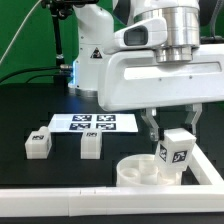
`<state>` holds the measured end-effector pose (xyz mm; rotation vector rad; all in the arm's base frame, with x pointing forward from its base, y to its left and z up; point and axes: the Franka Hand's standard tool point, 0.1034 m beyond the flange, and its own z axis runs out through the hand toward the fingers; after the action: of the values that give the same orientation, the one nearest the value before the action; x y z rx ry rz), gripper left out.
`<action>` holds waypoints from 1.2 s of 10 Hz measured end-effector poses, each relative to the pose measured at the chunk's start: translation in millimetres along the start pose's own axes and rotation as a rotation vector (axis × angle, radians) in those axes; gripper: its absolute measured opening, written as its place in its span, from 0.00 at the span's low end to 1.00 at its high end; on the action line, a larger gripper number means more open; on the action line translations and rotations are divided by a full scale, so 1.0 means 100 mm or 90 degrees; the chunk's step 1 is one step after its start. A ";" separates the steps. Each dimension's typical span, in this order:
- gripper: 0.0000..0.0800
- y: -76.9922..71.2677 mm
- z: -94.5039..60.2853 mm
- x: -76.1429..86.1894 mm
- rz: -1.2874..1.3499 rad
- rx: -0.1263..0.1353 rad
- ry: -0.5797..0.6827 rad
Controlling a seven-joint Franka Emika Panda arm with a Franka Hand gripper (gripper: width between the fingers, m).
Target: Assemble stool
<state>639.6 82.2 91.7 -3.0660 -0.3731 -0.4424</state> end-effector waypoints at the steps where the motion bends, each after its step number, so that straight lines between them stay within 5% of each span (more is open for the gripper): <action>1: 0.42 0.00 0.00 0.00 0.000 0.000 0.000; 4: 0.54 0.00 0.00 0.00 0.000 0.000 0.000; 5: 0.74 0.00 0.00 0.00 0.000 0.000 0.000; 6: 0.80 0.00 0.00 0.00 0.000 0.000 0.000; 11: 0.81 -0.06 -0.02 0.02 0.022 0.006 -0.033; 12: 0.81 -0.08 -0.07 0.12 0.021 0.009 -0.041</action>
Offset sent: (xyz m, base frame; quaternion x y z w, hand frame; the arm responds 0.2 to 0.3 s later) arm 0.0000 0.0000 0.0000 0.0000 0.0000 0.0000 1.0000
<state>647.5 92.4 101.5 -3.0735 -0.3247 -0.3394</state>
